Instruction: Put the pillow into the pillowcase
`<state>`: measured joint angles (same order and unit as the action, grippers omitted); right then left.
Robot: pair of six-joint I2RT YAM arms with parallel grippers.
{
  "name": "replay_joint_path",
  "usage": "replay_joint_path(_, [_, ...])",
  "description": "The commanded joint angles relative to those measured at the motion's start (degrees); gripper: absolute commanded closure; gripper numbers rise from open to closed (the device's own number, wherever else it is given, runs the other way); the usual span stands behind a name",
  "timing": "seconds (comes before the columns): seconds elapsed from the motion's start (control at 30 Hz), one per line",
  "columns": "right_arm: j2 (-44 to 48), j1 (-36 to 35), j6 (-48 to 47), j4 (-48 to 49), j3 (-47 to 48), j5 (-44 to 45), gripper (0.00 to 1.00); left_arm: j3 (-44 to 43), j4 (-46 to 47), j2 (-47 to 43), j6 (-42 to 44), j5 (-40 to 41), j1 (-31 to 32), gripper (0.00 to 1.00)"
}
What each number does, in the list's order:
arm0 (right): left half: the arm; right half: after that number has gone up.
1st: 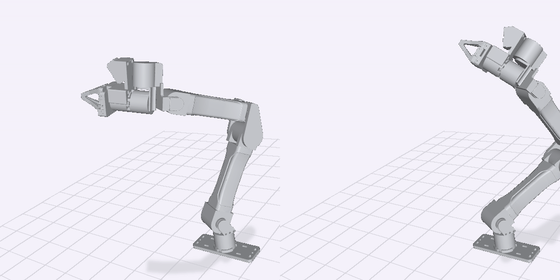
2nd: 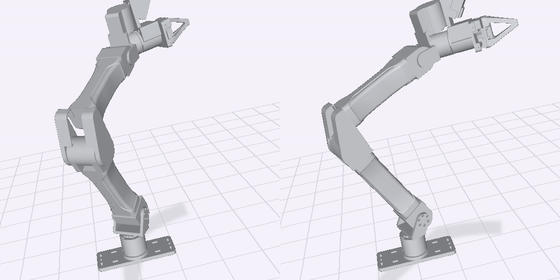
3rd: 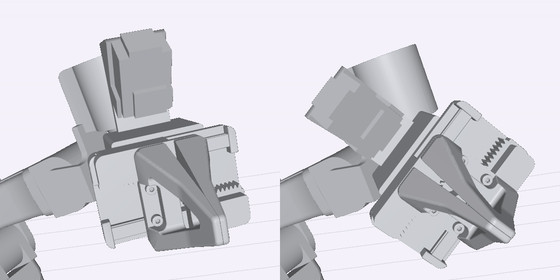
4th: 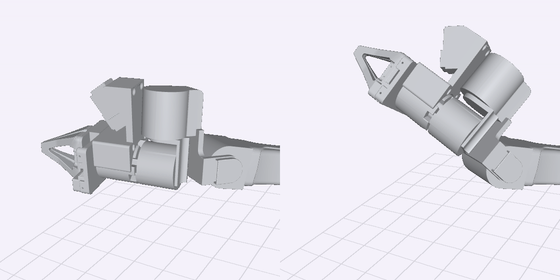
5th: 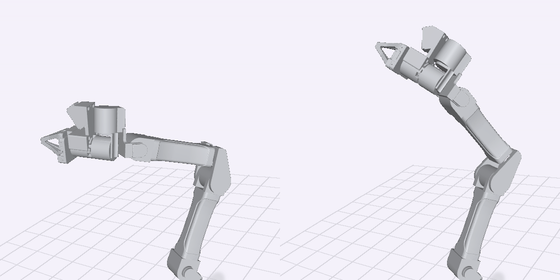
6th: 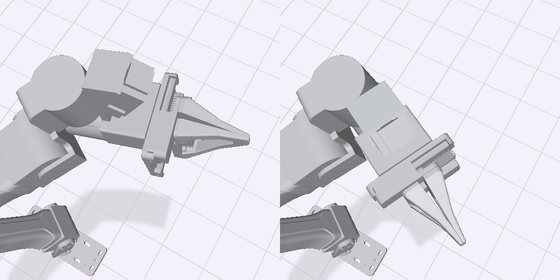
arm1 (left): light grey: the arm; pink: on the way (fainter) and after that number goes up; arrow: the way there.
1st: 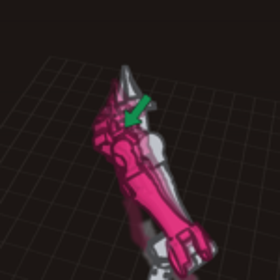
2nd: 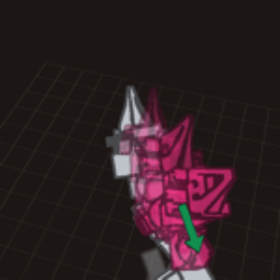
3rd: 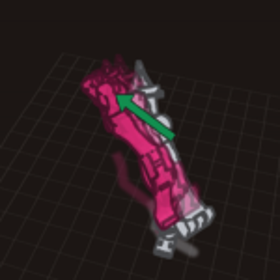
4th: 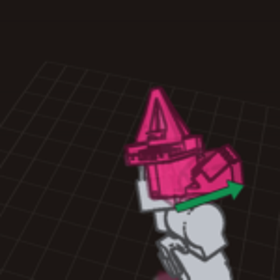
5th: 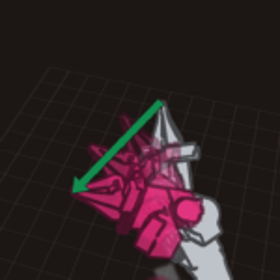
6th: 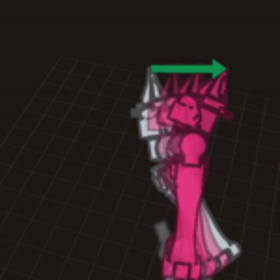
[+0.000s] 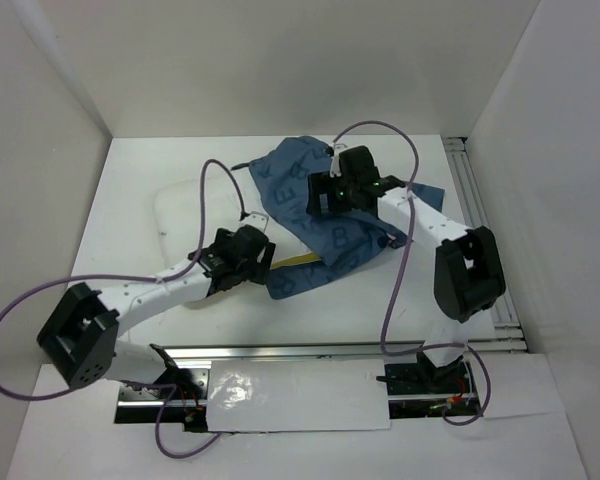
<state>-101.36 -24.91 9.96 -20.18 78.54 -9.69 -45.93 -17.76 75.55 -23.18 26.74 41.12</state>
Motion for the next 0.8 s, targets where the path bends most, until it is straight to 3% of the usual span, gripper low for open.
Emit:
replay_joint_path(0.0, [6.51, 1.00, 0.23, -2.13, -1.90, -1.56, 0.00, -3.98, 4.48, 7.04, 4.36, 5.68, 1.85, 0.00])
replay_joint_path(0.1, [9.59, 1.00, 0.94, -4.16, -5.05, -0.24, 0.00, -3.99, 5.98, 10.84, 4.37, 6.22, 2.47, 0.02])
replay_joint_path(0.17, [15.29, -2.14, 0.42, -5.83, -9.52, 3.52, 0.00, -3.99, 7.47, 13.39, 3.85, 6.74, 2.47, 0.34])
replay_joint_path(0.23, [17.94, -2.95, -0.19, -6.79, -10.59, 5.81, 0.00, -4.52, 7.48, 13.40, 3.84, 6.05, 2.47, 0.47])
replay_joint_path(0.27, [19.17, -4.61, -0.20, -7.84, -12.69, 7.04, 0.00, -5.39, 7.48, 14.35, 3.84, 6.04, 2.47, 0.67])
replay_joint_path(0.3, [20.14, -5.32, -0.20, -8.37, -13.58, 7.84, 0.00, -6.09, 6.52, 15.41, 1.58, 7.69, 2.47, 0.95])
replay_joint_path(0.33, [21.80, -6.02, -0.20, -9.16, -14.46, 9.50, 0.00, -7.67, 5.90, 15.94, 0.78, 8.41, 2.47, 1.00])
replay_joint_path(0.57, [22.88, -8.32, 0.42, -8.83, -20.18, 13.74, 0.11, -12.60, 0.63, 13.49, -5.47, 9.83, 2.47, 1.00])
replay_joint_path(0.67, [19.89, -8.84, -0.11, -8.30, -19.57, 17.32, 0.20, -13.31, 0.62, 9.10, -4.95, 7.72, 2.47, 1.00])
replay_joint_path(0.77, [16.30, -8.84, -1.34, -7.68, -18.43, 20.58, 0.21, -13.31, 0.62, 6.11, -4.34, 7.71, 2.47, 1.00])
